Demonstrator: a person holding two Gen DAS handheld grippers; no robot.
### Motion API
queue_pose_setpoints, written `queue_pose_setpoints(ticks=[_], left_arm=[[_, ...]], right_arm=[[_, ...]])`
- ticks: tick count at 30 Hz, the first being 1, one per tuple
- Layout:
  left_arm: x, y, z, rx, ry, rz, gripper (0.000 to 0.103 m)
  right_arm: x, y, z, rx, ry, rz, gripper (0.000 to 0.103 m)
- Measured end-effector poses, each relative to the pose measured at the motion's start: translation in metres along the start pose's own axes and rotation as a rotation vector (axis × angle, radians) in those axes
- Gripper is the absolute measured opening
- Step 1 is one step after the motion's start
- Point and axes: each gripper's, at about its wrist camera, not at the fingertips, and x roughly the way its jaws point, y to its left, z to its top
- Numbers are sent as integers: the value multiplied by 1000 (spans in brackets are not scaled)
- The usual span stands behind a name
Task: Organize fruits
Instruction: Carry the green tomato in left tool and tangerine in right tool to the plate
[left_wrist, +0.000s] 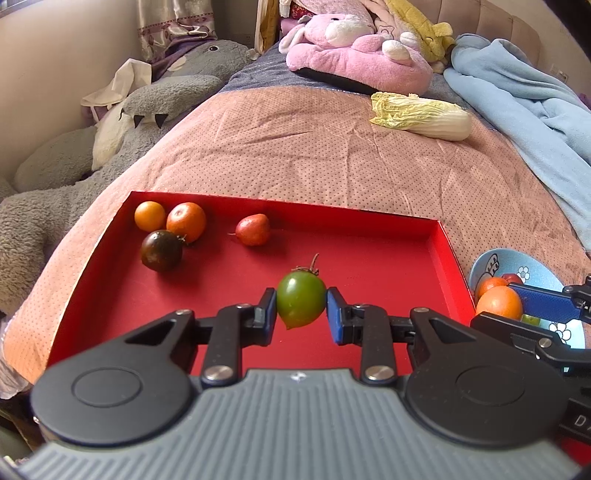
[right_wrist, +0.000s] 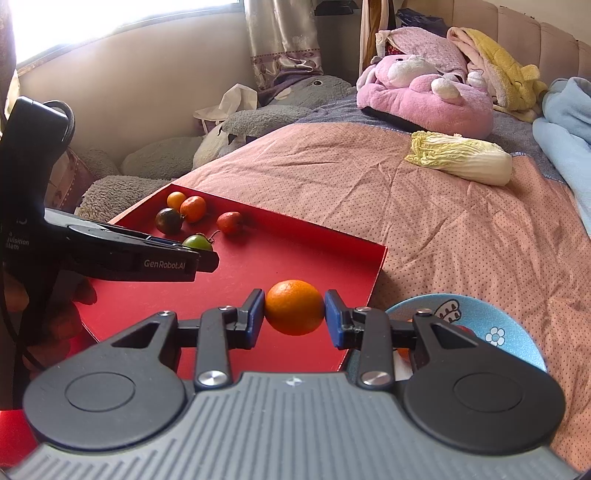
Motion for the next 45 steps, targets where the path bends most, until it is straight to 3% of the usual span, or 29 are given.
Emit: queue_pose_setpoints(ticks=[45], left_arm=[[3, -112, 2, 199, 1, -131, 32]], right_arm=[[-42, -88, -46, 184, -13, -144, 41]])
